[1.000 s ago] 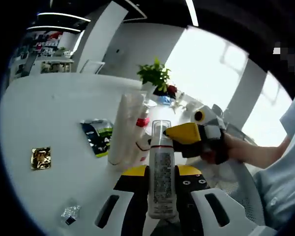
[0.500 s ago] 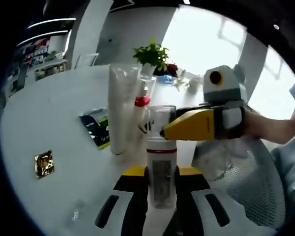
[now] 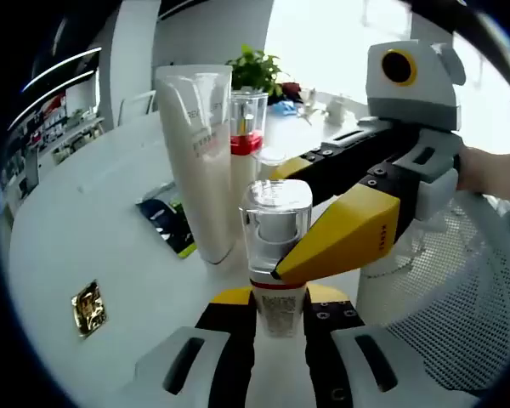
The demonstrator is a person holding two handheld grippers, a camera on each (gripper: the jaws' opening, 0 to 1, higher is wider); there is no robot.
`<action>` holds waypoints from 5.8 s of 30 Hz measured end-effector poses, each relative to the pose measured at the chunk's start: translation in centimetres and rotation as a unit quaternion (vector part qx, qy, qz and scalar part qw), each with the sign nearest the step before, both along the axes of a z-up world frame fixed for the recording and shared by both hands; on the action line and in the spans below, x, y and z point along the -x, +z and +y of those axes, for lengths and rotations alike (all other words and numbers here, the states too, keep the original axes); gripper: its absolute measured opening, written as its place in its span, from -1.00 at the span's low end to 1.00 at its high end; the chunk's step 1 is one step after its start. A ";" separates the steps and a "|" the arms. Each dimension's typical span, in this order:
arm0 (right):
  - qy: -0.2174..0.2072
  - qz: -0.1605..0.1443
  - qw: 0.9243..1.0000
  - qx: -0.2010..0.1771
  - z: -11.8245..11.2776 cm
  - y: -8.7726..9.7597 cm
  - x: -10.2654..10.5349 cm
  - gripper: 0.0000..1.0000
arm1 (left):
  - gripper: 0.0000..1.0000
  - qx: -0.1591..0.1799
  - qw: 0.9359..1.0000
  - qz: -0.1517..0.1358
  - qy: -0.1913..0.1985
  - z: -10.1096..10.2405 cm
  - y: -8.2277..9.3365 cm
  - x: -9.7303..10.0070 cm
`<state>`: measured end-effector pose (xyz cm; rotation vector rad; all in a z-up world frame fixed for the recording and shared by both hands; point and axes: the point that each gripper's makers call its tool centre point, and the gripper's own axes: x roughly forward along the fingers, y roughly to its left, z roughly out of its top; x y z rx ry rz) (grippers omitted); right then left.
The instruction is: Arrange the skincare products in the storage area until every visible bottle or jar stands upright without overlapping.
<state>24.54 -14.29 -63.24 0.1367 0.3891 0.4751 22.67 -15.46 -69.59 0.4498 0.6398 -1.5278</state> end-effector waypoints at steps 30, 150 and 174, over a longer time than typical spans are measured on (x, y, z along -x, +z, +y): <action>0.002 0.002 0.999 0.044 0.0 -1.4 -0.2 -0.59 | -0.60 0.021 0.997 -0.070 -0.016 -0.7 -1.2 -1.3; -0.033 0.118 0.982 0.144 -8.3 -5.7 1.7 -0.74 | -0.89 -0.033 0.997 -0.051 0.055 -2.9 -1.9 -2.0; -0.042 0.110 0.983 0.144 -8.3 -4.9 1.9 -0.63 | -0.86 -0.028 0.996 -0.063 0.053 -2.8 -1.2 -2.0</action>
